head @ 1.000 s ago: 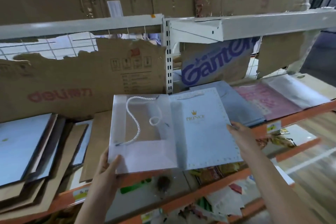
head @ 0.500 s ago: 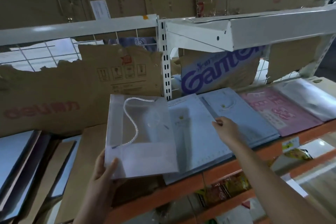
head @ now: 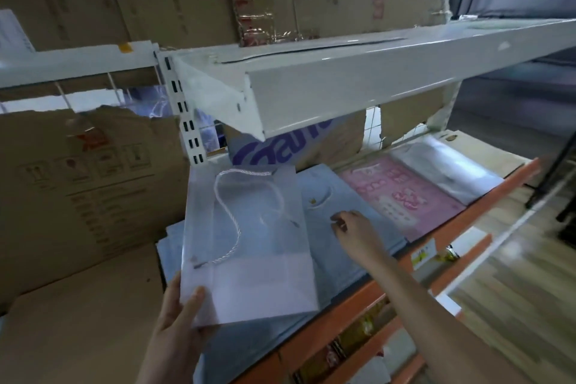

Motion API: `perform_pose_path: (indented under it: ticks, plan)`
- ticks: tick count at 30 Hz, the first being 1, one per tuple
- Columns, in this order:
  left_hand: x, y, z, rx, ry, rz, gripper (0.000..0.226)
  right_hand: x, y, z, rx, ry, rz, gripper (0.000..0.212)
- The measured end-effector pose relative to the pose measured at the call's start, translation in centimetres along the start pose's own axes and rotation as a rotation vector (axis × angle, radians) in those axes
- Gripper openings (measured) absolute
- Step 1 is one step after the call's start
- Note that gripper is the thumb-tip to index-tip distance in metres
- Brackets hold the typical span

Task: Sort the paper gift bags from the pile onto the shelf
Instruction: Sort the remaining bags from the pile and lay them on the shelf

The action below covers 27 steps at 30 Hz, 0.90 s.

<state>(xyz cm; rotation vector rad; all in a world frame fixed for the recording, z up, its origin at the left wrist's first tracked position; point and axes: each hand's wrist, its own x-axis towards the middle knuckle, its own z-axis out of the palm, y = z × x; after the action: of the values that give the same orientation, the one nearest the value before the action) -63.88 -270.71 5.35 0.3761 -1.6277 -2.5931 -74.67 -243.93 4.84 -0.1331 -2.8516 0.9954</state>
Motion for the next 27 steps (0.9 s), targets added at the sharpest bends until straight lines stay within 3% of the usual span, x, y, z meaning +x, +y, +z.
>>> perform_pose_path:
  ticks: [5,12,19,24,27]
  plan:
    - [1.4,-4.0,6.7,0.033,-0.095,-0.005,0.041,1.8,6.7,-5.3,-0.066,0.046,0.005,0.029]
    - [1.7,-10.1,18.2,-0.021,-0.092,-0.033,0.031,3.7,16.8,-13.0,-0.13,0.066,0.003,0.031]
    - [2.4,-14.4,28.4,-0.042,-0.137,-0.041,0.04,6.7,25.0,-18.7,-0.127,0.116,0.014,0.026]
    - [4.8,-17.0,35.0,-0.002,-0.139,-0.093,0.031,10.0,29.3,-22.0,-0.136,0.149,0.005,0.027]
    - [6.7,-18.7,38.7,0.059,-0.151,-0.028,0.024,12.9,31.5,-23.7,-0.124,0.152,0.028,0.027]
